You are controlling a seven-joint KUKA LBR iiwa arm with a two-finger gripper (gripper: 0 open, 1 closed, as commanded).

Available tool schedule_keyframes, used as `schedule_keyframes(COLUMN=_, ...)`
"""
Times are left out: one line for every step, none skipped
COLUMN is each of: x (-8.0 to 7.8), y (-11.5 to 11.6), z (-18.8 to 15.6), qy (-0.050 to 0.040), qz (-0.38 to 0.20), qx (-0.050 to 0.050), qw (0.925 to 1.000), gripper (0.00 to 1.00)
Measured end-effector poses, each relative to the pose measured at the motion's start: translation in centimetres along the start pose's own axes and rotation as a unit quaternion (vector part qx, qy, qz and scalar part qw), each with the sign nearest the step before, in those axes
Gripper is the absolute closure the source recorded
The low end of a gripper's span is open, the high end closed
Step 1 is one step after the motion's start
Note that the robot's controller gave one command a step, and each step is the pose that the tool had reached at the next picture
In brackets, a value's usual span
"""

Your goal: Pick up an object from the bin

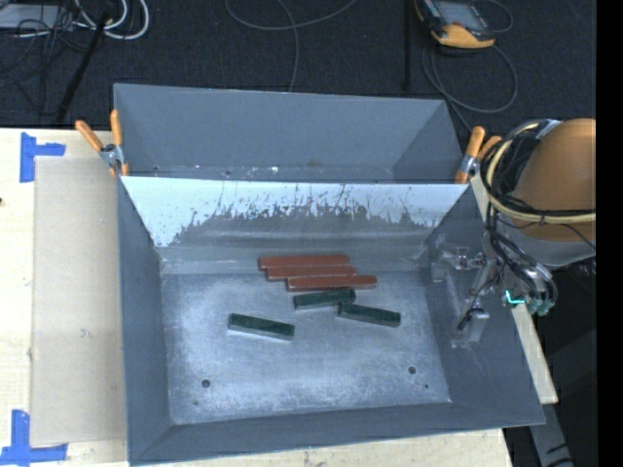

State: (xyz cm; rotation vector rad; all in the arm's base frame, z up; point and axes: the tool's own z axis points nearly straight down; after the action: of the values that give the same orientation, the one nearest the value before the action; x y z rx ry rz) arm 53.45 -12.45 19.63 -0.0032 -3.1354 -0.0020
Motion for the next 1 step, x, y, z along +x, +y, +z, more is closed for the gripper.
schedule_keyframes(x=-4.85, y=0.25, z=7.47, qy=-0.0014, qz=-0.023, qx=0.000, qw=0.9997, gripper=0.00)
